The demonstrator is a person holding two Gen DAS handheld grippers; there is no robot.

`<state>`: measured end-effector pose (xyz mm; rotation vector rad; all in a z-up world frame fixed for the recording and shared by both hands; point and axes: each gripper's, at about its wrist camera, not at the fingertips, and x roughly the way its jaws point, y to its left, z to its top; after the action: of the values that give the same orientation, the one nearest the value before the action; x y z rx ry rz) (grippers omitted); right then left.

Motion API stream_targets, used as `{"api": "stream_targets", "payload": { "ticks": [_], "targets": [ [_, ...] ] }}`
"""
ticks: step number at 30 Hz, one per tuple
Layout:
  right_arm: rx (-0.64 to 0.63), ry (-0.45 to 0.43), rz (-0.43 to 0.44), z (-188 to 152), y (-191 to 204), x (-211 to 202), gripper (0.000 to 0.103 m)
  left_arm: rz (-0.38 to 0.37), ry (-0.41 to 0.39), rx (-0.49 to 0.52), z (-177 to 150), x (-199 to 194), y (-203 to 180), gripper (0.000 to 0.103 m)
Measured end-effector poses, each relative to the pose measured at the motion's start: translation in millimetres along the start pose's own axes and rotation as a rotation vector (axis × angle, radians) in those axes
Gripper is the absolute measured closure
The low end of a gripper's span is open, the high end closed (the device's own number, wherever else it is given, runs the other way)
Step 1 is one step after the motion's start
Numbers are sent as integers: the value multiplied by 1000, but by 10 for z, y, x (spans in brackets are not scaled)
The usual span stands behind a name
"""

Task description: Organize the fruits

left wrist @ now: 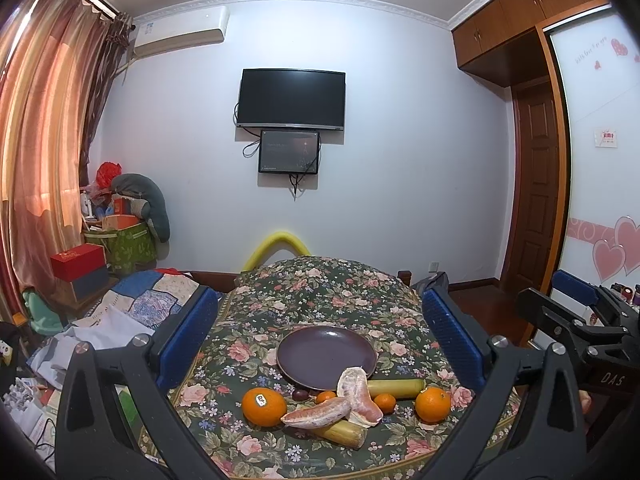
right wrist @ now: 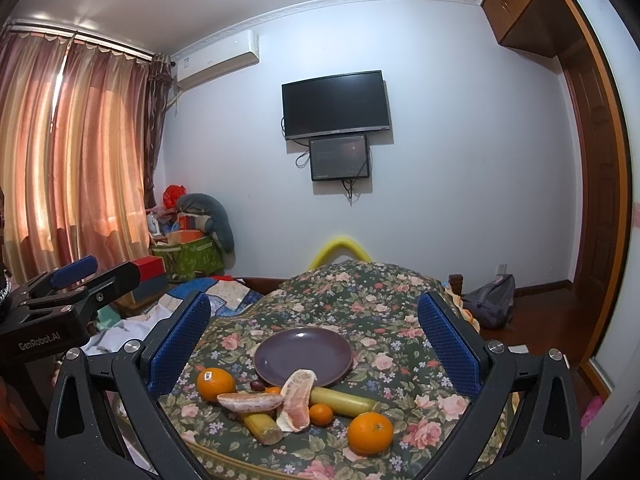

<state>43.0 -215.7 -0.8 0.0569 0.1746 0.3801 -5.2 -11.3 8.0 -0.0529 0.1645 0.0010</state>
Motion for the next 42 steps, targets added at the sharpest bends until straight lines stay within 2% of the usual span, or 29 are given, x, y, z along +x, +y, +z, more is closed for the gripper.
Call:
{"api": "stream_targets", "payload": {
  "ticks": [20,26,34,42],
  "targets": [
    [-1,3,5,1,-6,25,0,2,11,-5,-30,48,60,0],
    [-6,35,1,-37,-27,139,0,18,44,-20,-65,184,146,0],
    [36,207,-27,-324,-286,559,0,38,200,-53,-300,681,474,0],
    [61,393,-70,-691,-541,936,0,79,383,-93,-692,1249,835,0]
  ]
}}
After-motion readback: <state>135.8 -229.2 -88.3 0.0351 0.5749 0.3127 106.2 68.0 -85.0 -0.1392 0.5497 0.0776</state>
